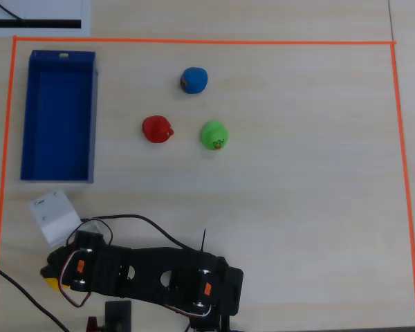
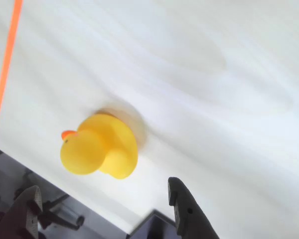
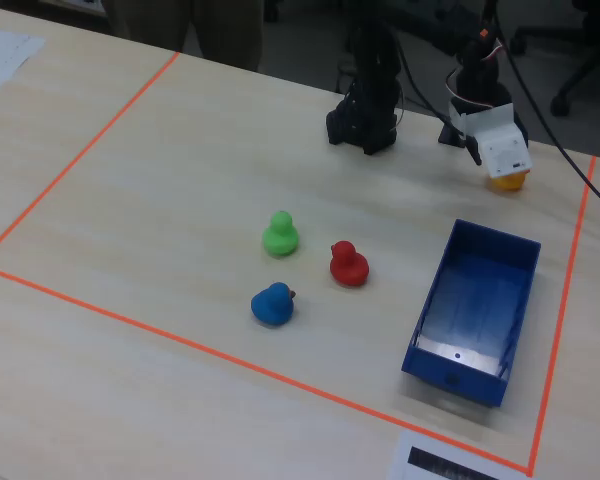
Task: Grasp yellow duck and put it into box.
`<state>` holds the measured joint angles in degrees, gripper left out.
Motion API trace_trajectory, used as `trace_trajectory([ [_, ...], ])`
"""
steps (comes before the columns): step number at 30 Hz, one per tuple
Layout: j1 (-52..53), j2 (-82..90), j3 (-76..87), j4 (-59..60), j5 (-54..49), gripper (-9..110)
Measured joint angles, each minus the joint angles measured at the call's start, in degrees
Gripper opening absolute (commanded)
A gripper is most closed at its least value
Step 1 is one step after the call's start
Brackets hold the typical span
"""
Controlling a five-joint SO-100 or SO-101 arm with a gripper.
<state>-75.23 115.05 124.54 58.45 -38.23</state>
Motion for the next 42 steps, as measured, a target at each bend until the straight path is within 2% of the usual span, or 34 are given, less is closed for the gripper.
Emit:
trace_trajectory([
  [42,-8.5,-6.1,-0.8,-5.0,13.5,36],
])
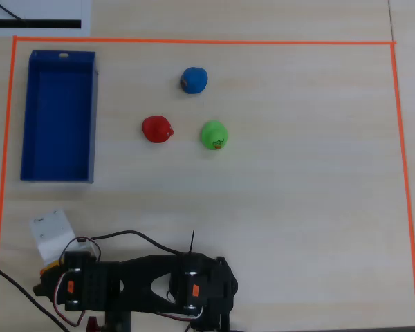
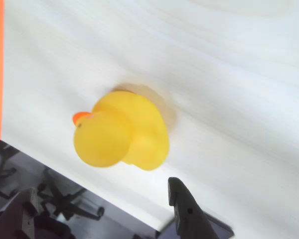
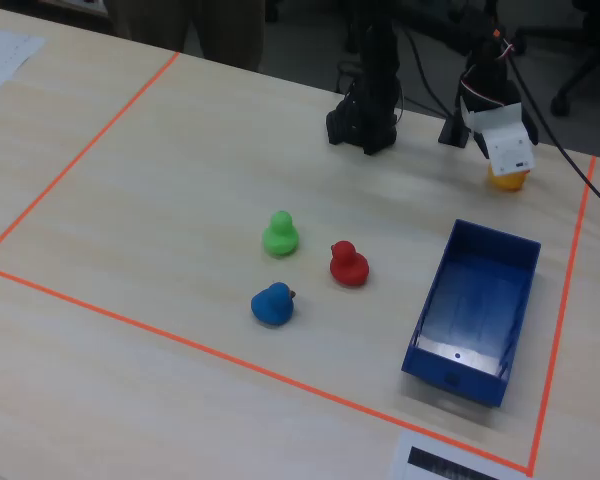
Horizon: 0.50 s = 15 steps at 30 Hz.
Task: Grasp yellow duck and put it into box.
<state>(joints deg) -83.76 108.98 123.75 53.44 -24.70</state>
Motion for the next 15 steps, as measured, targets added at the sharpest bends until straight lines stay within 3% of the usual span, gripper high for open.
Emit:
trace_trajectory([
  [15,0.0,-1.2,3.3,-11.1,1.3,36],
])
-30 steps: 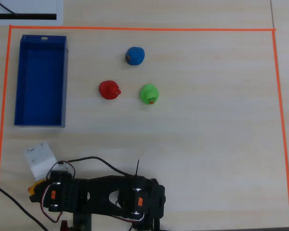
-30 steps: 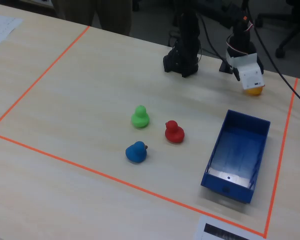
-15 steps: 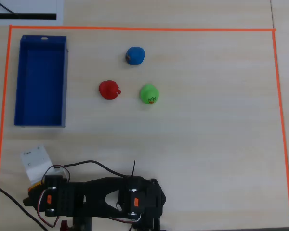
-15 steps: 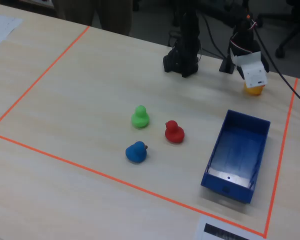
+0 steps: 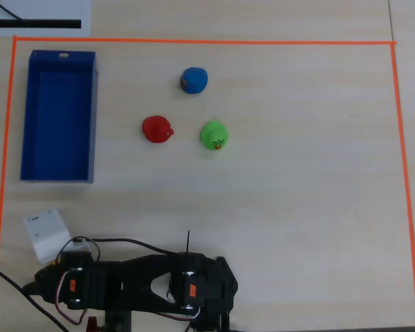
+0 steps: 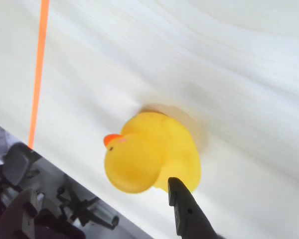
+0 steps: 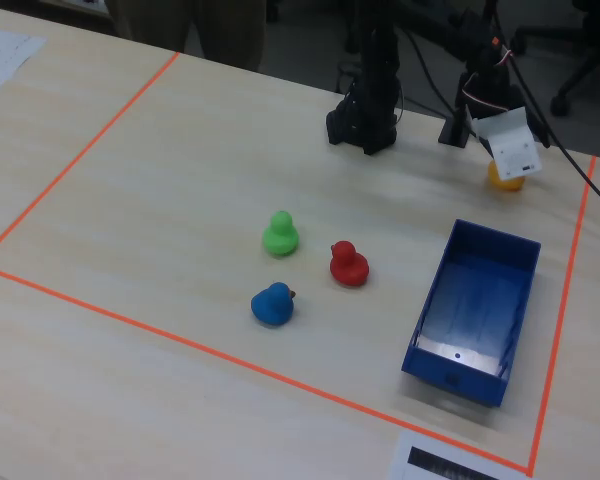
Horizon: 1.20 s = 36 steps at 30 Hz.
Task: Grasp yellow duck and put it into box.
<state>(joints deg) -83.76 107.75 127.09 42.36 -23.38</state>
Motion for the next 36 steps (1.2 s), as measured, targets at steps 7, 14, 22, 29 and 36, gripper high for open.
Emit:
trace_trajectory([
  [7,0.0,-0.2,4.7,-6.1,-0.4,35],
  [14,1.0,-0.2,6.3,-8.9,-0.4,0],
  [22,1.8,-0.1,6.2,-9.6,0.3,0],
  [29,3.4,0.9,6.0,-6.6,-1.0,0],
  [36,13.4,6.8,-6.6,11.2,-8.2,0],
])
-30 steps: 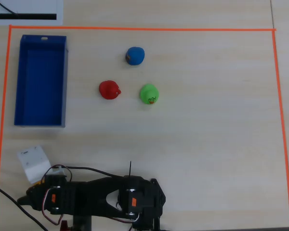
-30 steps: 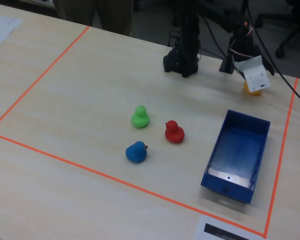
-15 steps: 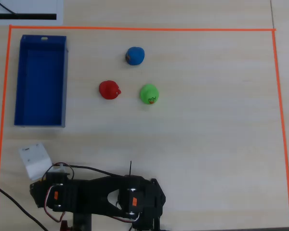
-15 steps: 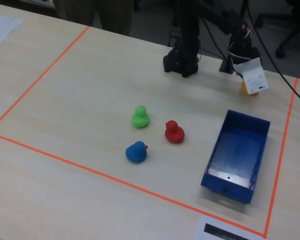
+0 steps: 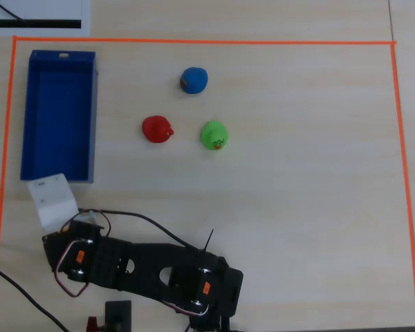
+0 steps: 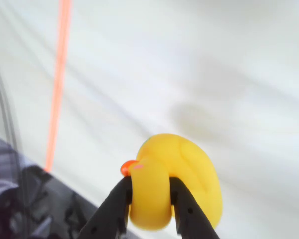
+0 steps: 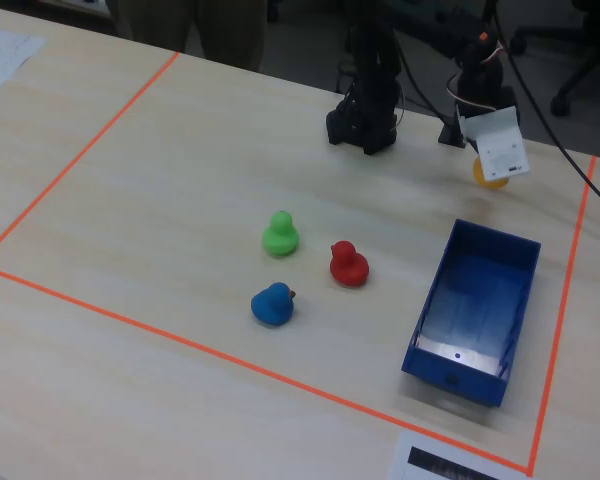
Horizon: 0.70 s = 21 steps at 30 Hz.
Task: Grasp yellow duck and put it into box.
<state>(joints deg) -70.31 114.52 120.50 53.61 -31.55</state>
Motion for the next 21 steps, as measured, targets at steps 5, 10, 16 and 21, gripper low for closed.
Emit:
trace_trajectory([
  [5,7.5,0.3,-13.7,11.5,-4.5,0],
  [10,12.7,-4.1,-22.5,12.8,-6.5,0],
  [16,15.6,-11.3,-22.7,5.7,-6.5,0],
  [21,18.5,-18.3,-24.6,-0.7,-5.1,0],
])
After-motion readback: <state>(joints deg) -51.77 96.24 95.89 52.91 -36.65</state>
